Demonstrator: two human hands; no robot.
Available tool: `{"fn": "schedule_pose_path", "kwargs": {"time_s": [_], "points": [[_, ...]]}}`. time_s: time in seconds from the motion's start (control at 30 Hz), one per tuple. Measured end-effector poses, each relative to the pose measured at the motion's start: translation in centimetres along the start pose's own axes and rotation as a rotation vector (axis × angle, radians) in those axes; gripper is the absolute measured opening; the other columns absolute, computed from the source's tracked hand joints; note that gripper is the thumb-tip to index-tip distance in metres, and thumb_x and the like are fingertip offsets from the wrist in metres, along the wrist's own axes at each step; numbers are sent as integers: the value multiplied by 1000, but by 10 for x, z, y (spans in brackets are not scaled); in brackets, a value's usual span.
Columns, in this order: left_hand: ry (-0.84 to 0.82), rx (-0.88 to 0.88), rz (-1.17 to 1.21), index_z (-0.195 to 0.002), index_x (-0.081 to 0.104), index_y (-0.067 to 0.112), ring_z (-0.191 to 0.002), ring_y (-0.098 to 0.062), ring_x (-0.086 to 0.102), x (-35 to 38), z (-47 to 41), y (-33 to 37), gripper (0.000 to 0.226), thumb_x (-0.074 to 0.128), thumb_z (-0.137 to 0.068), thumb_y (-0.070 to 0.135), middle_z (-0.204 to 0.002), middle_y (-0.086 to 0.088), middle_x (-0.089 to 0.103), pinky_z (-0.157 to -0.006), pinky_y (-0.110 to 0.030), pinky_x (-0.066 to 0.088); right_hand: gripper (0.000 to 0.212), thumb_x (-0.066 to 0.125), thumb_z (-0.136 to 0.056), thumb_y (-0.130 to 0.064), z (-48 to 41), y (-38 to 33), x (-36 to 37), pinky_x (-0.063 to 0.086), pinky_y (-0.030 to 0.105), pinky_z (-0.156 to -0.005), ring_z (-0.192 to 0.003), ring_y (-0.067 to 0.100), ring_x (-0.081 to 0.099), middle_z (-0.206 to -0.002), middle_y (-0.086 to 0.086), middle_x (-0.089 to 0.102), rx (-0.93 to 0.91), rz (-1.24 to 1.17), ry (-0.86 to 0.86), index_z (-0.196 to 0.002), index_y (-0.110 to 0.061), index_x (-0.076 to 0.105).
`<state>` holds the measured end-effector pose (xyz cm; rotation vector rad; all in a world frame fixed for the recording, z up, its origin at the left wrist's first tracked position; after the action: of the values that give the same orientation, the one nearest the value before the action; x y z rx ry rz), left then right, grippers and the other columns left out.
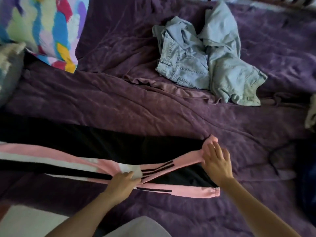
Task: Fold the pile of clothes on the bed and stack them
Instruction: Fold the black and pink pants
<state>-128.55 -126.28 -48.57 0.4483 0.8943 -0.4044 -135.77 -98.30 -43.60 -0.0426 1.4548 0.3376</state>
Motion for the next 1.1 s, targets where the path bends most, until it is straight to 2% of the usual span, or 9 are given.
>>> {"fn": "schedule_pose_path", "kwargs": {"time_s": [0.13,0.27,0.37,0.47,0.53,0.63,0.77,0.93,1.1], "points": [[-57,-59,-52,-77,74,38,-44,-9,57,3,6,-1,59,88,-22,21,-61,5,62,-39,-20,45,38,39,-68,-29,100,4,56,37,49,-84,-140,33,19,-111,22,63,-18,-14,-71,-69,-7,71],[-176,-140,2,-138,41,25,-115,-24,52,1,11,-1,48,38,-92,12,-129,-5,51,-92,-33,39,42,40,-69,-36,120,8,74,54,46,-61,-102,34,53,-112,17,60,284,-356,-209,-76,-8,70],[-143,-172,-38,-118,55,20,-100,-23,58,-7,14,-2,32,49,-87,16,-111,-6,58,-81,-32,45,39,53,-87,-30,106,24,58,45,52,-85,-112,42,51,-127,21,52,827,-643,-90,-113,-2,60],[2,-120,-145,-65,69,21,-54,-18,57,-6,15,-7,46,87,-22,19,-62,-2,57,-42,-28,47,56,56,-90,-34,107,39,87,31,47,-103,-127,40,37,-140,22,38,1301,-990,-260,-137,-7,40],[58,-216,-146,-68,73,22,-59,-23,61,-6,16,-12,63,88,-6,20,-67,-6,62,-44,-34,49,55,55,-90,-37,107,37,98,35,45,-103,-124,39,42,-136,23,46,1293,-1038,-403,-135,-9,44],[37,-369,-148,-114,65,21,-104,-31,57,-18,21,-23,68,87,-50,25,-113,-13,60,-81,-47,46,43,60,-87,-34,112,45,84,38,44,-95,-119,39,44,-127,20,51,1301,-930,-305,-122,-9,56],[233,-362,-197,-61,68,9,-68,-34,58,-23,33,-51,40,88,-28,-1,-64,-11,59,-71,-45,36,25,59,-88,-27,125,54,60,35,36,-73,-102,40,55,-104,23,61,1310,-948,-49,-91,-3,54],[279,-270,-259,-46,62,11,-51,-30,59,-27,52,-78,14,63,-43,-2,-50,-5,55,-55,-44,50,33,61,-88,-25,153,30,116,44,40,-75,-82,27,55,-83,18,58,1279,-1065,-353,-88,8,60],[61,-323,-230,-103,67,13,-98,-27,60,-15,72,-85,38,74,-66,13,-99,-6,65,-83,-42,46,13,65,-84,-5,137,23,114,37,28,-54,-60,21,47,-65,7,52,1329,-1294,-282,-90,4,59]]}}
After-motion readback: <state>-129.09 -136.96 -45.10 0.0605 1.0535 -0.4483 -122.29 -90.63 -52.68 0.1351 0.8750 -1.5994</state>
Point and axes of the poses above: each hand's wrist, its own z-axis away from the middle knuckle, its own x-axis out of the palm, y = z × x, the point moved 7 cm from there along -z, towards the middle knuckle
